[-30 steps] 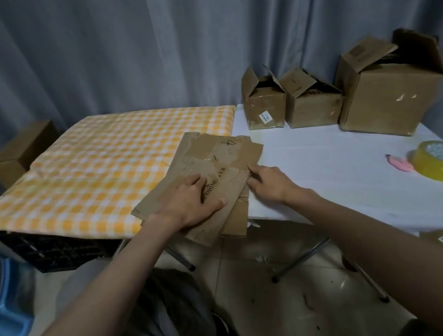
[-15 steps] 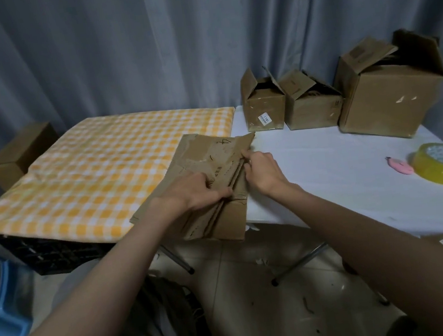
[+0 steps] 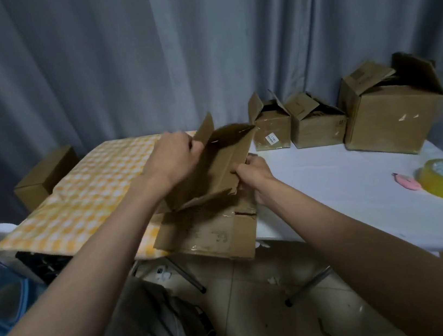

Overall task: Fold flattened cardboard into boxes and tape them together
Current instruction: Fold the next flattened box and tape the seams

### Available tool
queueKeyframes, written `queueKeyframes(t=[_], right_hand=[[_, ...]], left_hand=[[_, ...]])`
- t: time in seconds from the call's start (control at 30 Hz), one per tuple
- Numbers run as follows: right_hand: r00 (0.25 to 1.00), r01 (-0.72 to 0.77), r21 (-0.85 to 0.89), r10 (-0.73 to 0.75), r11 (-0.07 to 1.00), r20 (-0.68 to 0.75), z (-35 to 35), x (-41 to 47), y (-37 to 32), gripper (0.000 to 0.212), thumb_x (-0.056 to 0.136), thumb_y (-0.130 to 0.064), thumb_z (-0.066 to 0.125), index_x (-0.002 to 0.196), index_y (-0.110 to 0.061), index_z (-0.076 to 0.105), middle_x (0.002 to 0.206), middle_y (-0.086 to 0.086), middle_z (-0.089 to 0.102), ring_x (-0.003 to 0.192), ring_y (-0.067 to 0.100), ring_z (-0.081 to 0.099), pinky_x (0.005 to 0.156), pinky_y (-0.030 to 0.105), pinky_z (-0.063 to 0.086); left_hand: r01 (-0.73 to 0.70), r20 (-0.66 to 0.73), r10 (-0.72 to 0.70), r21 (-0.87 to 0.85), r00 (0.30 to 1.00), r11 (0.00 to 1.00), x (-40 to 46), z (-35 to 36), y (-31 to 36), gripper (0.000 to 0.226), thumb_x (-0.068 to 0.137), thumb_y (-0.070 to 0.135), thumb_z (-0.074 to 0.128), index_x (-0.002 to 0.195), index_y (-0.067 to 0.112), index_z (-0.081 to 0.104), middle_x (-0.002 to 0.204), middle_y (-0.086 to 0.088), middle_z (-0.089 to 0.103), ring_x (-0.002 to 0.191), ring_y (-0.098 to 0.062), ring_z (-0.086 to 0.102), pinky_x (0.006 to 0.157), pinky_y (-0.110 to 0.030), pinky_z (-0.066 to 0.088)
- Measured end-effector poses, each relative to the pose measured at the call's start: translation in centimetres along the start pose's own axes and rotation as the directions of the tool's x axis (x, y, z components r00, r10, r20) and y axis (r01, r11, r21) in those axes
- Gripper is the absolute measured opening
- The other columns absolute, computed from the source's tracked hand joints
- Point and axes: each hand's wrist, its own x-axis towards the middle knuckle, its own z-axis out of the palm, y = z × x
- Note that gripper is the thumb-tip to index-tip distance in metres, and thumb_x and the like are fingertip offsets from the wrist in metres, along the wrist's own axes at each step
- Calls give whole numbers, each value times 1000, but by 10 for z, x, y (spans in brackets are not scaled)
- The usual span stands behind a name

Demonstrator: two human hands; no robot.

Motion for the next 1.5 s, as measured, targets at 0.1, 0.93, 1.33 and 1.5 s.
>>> queueKeyframes(t=[0.1,0.93,1.33,1.5], right_hand=[[994,86,-9,-87,996,-64,-7,-6,-28,17,96,-13,56,111,-16,63,109,10,71,100,29,68,90,43,59],[931,-42,-193,-32,980,-364,-281,-35,-32,14,93,-7,55,80,-4,53,57,9,54,29,8,49,37,21,36],[943,-26,150,74,988,-324,-268,4,-10,13,86,-4,61,97,-11,57,86,10,63,73,23,61,63,33,52],[949,-47,195,105,980,-297,-286,5,-5,19,84,-3,56,101,-11,60,85,9,61,68,21,59,59,32,50]], left_hand=[[45,-36,-48,-81,998,996,11,-30,9,38,93,25,45,65,5,61,63,-14,56,73,-35,52,64,-37,38],[384,405,-116,-681,907,623,40,139,169,43,101,25,42,87,-8,65,88,-22,68,80,-34,66,64,-33,46],[352,357,-148,-619,922,702,53,138,149,41,100,31,44,86,1,67,90,-19,69,83,-33,66,69,-35,46],[382,362,-153,-729,920,568,51,149,159,38,99,29,44,68,16,61,55,6,63,53,-13,61,44,-17,40]])
